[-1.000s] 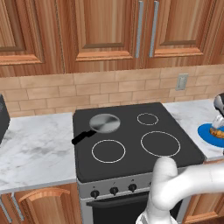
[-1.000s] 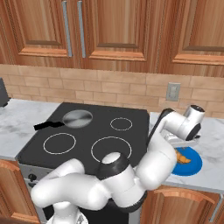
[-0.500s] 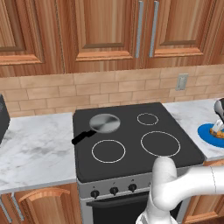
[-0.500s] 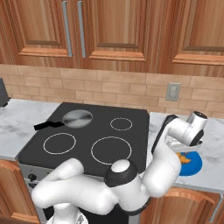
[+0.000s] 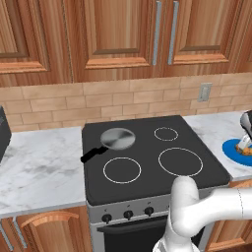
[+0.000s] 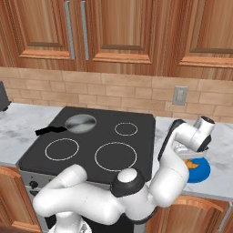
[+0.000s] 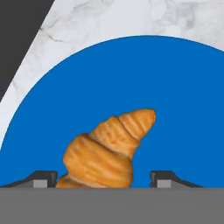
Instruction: Pick the croissant and place it on the pan. Then turn on the stove to warm the croissant.
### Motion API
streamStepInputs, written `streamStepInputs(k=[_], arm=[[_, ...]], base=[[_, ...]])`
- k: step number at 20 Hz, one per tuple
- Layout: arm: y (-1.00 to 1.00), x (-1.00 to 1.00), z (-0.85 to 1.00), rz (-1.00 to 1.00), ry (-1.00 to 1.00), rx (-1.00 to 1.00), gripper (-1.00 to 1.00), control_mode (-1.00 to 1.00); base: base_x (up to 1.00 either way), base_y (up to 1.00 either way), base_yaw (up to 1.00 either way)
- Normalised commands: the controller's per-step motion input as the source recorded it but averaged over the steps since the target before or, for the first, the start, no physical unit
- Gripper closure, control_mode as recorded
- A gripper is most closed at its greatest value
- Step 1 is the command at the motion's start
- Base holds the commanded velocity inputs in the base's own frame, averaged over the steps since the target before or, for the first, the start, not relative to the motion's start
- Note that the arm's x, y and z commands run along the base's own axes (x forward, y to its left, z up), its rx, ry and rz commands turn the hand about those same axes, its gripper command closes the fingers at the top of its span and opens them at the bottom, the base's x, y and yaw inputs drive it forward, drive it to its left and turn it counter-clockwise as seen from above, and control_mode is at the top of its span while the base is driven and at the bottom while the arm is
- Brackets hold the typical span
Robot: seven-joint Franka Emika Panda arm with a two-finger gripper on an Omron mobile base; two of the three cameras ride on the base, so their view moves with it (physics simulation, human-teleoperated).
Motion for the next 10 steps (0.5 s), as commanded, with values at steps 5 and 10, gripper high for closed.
streamStepInputs(k=[5,10], arm=[[0.00,-0.06,0.00,0.00,-0.02,0.00,1.00,-1.00],[0.00,-0.27,0.42,0.00,-0.07,0.01,1.00,-1.00]], base=[[0.00,0.00,0.00],[0.00,0.00,0.00]])
